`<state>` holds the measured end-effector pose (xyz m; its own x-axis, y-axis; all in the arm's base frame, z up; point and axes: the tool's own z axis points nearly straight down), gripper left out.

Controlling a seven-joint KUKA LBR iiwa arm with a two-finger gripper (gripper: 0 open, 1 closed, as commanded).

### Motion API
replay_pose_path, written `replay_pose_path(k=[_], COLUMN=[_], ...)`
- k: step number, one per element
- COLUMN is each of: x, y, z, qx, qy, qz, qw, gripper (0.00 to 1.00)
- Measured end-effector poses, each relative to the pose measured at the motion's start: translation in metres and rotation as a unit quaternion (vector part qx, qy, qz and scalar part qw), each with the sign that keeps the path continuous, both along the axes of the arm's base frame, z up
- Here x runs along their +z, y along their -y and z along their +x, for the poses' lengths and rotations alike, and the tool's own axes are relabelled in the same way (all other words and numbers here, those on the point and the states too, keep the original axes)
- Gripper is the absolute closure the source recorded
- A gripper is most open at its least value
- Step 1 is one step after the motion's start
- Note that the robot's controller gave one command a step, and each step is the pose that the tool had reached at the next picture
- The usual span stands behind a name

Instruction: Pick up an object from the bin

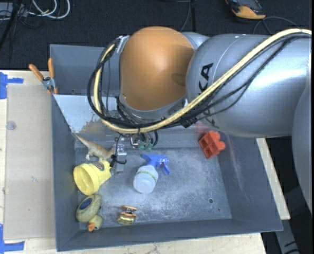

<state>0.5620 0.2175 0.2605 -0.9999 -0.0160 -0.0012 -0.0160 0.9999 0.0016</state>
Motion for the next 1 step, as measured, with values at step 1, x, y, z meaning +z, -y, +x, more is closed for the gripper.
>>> replay_pose_path(k=[1], x=[-0.0324], y=[-0.0121], z=[0.0229], qx=[0.029], qy=[0.0020], qz=[0.000], qw=[0.9996], gripper=[0.00])
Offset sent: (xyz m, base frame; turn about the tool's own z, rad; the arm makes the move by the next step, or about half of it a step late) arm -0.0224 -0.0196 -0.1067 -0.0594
